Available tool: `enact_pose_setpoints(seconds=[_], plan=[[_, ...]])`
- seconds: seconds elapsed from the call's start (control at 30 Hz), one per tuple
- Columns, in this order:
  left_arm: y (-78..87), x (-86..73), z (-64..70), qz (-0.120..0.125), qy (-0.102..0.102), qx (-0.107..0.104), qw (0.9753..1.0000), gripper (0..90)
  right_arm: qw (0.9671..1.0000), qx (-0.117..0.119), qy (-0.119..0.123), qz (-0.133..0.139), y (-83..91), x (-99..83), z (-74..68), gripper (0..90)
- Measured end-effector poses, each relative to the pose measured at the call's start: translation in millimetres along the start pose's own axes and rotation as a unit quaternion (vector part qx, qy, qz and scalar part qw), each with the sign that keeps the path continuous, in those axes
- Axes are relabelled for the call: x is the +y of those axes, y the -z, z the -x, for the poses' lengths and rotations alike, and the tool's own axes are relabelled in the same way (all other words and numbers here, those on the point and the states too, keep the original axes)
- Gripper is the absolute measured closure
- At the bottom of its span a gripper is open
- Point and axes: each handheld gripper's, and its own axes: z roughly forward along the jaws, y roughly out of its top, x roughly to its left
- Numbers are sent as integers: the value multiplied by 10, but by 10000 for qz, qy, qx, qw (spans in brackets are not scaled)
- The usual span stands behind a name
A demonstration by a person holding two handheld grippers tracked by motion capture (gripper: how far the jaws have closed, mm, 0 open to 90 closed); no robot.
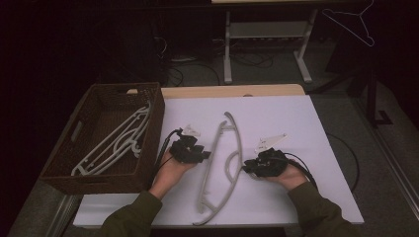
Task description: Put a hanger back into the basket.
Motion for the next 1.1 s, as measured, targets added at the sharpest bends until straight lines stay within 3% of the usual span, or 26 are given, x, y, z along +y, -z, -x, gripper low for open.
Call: enact_pose_setpoints(seconds=[0.1,0.2,0.4,0.53,0.83,1.1], plan=[[-7,-97,113,-101,-79,-80,9999,468,9997,-131,-144,139,46,-10,-36,455],[-59,-121,183,-224,-205,-77,9995,446,9990,-265,-216,279,104,-31,-64,328],[-211,-136,288,-442,-361,50,9984,472,9960,-476,-420,624,262,-129,-62,203],[-249,-137,310,-504,-475,245,9973,535,9937,-585,-543,781,351,-189,-52,194],[-270,-86,264,-525,-304,230,9979,625,9921,-688,-581,869,403,-216,-33,201],[-362,65,113,-562,-248,296,9977,707,9908,-727,-609,968,442,-224,-9,203]])
